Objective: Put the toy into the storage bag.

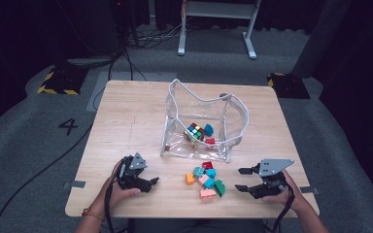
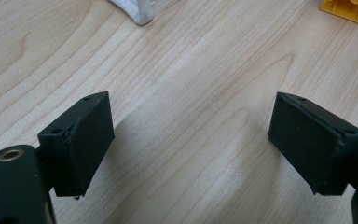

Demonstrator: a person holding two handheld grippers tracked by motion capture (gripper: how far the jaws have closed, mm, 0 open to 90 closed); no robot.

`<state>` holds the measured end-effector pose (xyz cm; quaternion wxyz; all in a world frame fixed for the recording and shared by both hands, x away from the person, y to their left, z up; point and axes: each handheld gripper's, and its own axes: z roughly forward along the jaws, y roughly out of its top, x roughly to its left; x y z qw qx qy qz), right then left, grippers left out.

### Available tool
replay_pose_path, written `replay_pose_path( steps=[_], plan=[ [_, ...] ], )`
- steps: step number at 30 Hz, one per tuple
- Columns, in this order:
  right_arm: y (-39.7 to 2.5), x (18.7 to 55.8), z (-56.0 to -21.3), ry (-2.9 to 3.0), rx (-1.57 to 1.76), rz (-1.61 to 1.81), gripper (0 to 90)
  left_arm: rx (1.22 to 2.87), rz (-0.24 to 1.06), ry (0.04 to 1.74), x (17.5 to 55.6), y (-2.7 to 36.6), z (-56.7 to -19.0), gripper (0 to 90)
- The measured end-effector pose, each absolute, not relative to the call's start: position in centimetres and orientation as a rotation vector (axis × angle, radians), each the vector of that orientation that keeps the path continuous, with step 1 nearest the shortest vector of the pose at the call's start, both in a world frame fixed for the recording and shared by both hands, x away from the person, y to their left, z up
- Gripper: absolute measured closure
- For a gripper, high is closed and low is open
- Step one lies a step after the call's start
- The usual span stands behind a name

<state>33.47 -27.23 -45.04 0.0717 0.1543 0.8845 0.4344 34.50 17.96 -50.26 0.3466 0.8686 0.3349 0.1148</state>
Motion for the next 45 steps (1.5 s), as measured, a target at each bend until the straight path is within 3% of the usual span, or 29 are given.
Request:
replay_pose_path(
  steps=[8, 30, 36, 45],
  plan=[
    [-25.2, 32.0, -48.3, 2.734, 0.454, 1.270, 40.0, 2.254, 0.299, 0.869, 34.5, 18.0, -50.3, 14.2],
    [-22.1, 32.1, -50.2, 2.665, 0.548, 1.195, 35.0, 2.255, 0.296, 0.869, 34.5, 18.0, -50.3, 14.2],
    [-22.3, 32.7, -50.2, 2.617, 0.570, 1.187, 43.9, 2.253, 0.296, 0.871, 34.5, 18.0, -50.3, 14.2],
    [-22.6, 33.1, -50.0, 2.574, 0.578, 1.179, 66.1, 2.254, 0.298, 0.869, 34.5, 18.0, -50.3, 14.2]
  ],
)
